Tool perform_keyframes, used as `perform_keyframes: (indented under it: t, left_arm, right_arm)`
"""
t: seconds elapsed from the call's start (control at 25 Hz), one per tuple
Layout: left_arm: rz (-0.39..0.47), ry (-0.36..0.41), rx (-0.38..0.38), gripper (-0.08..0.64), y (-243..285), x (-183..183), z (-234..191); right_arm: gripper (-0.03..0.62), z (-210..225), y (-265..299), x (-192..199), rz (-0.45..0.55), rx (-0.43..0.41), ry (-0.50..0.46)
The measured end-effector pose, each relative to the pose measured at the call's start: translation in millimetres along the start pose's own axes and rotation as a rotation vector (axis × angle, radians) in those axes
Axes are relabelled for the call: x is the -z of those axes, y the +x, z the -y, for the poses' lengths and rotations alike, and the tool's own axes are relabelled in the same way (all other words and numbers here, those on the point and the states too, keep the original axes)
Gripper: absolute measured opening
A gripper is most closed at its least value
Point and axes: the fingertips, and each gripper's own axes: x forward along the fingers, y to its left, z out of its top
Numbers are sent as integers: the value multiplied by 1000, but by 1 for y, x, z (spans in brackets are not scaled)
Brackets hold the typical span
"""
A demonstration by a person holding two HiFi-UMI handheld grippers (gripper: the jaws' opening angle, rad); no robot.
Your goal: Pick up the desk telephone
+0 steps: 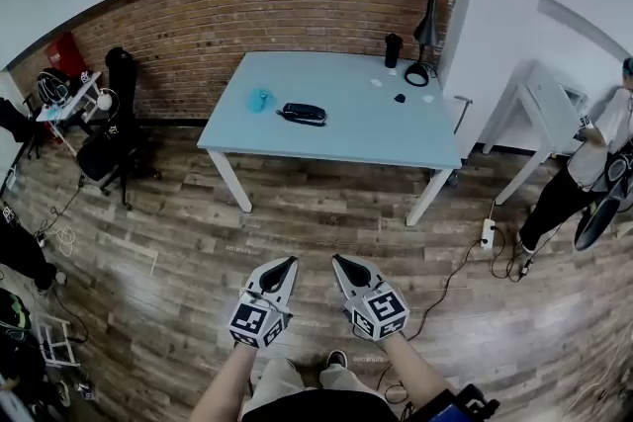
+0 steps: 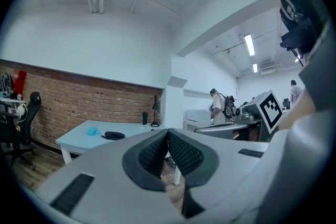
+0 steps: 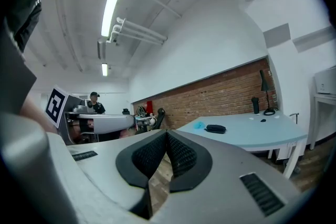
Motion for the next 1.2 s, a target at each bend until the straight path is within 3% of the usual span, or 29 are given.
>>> perform_keyframes:
  t: [0.2, 0.8, 1.2]
  left_arm:
    - [27, -45, 6, 9, 15, 7, -22]
    - [55, -172, 86, 9, 34, 13, -114]
    - [-5, -199, 105, 9, 59, 35, -147]
  right_arm:
    - [12, 16, 16, 5, -24, 15, 31]
    - [12, 25, 74, 8, -152, 109, -3]
    - [12, 31, 122, 24, -168, 66, 31]
